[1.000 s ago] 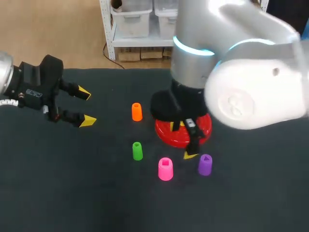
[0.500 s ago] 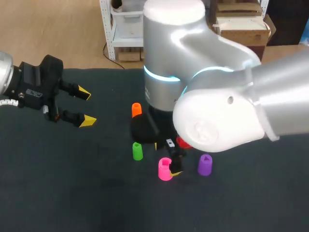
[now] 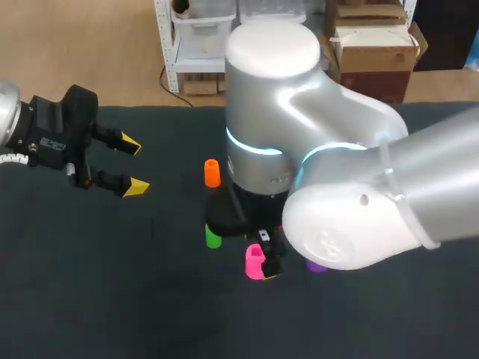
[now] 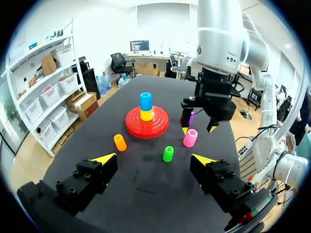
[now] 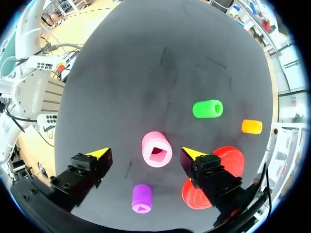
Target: Pick up and stack the cylinders on the red base in this order: pink,purple,orange,green
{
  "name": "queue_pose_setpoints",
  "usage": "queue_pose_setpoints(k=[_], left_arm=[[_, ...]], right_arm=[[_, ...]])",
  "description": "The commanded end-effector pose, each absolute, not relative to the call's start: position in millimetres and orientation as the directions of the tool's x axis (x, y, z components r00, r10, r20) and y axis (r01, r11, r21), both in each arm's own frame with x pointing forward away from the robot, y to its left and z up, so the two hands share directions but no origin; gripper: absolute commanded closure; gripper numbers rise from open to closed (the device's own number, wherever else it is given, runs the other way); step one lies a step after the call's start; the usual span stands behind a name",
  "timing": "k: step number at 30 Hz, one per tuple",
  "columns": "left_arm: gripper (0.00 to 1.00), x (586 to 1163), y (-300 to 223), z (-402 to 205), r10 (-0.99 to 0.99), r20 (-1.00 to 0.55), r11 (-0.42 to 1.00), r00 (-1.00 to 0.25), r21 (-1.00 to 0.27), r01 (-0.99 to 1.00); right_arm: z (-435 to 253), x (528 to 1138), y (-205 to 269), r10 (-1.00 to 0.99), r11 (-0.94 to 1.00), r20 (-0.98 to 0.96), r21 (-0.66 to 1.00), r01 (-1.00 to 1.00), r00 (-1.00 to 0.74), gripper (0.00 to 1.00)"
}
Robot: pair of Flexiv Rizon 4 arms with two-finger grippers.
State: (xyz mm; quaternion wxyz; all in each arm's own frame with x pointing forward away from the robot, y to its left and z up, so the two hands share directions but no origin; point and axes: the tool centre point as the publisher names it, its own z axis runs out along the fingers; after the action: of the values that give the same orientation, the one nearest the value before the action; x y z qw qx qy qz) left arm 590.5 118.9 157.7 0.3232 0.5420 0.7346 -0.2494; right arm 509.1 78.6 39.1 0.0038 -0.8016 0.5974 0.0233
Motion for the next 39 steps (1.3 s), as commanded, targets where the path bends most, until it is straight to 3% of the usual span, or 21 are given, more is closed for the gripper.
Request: queue_pose_setpoints(k=[1,4,8,14,20,23,25,31,39], left_arm=[[0.00,590.1,120.0,156.2,0.632,-0.748,0.287,-0.200,-0.013,0.958],[0.00,590.1,120.0,156.2,0.632,-0.748,0.287,-0.200,-0.013,0.958],[0.00,590.1,120.0,156.2,0.632,-0.748,0.287,-0.200,-0.013,0.958],[0.00,590.1,120.0,156.2,0.632,-0.748,0.287,-0.200,-0.013,0.958],[0.00,590.1,120.0,156.2,0.632,-0.748,0.287,-0.200,-0.013,0.958],[0.00,590.1,120.0,156.2,0.632,-0.748,0.287,-0.200,-0.013,0.958],[0.00,590.1,120.0,156.2,0.632,-0.748,0.287,-0.200,-0.013,0.958],[0.00,590.1,120.0,156.2,0.632,-0.748,0.287,-0.200,-0.013,0.958],[0.00,590.1,120.0,156.2,0.632,-0.748,0.287,-0.200,-0.013,0.958]], right_arm=[[36.8,511.4,78.2,-0.958,-0.284,-0.046,0.025,-0.958,0.283,0.20],[35.2,512.8,78.5,-0.960,-0.279,-0.033,0.038,-0.959,0.278,0.31],[33.0,513.5,81.1,-0.958,-0.285,-0.022,0.042,-0.958,0.284,0.39],[31.0,512.1,84.0,-0.956,-0.293,-0.025,0.046,-0.955,0.292,0.33],[28.7,513.2,85.4,-0.957,-0.291,-0.023,0.042,-0.956,0.291,0.33],[27.7,513.1,84.9,-0.959,-0.282,-0.018,0.038,-0.959,0.282,0.69],[27.5,513.2,83.9,-0.962,-0.274,-0.014,0.031,-0.961,0.273,1.00],[42.1,517.4,79.8,-0.969,-0.249,-0.016,-0.002,-0.969,0.249,1.00],[115.8,556.8,55.8,-0.985,-0.165,-0.024,-0.096,-0.982,0.168,1.00]])
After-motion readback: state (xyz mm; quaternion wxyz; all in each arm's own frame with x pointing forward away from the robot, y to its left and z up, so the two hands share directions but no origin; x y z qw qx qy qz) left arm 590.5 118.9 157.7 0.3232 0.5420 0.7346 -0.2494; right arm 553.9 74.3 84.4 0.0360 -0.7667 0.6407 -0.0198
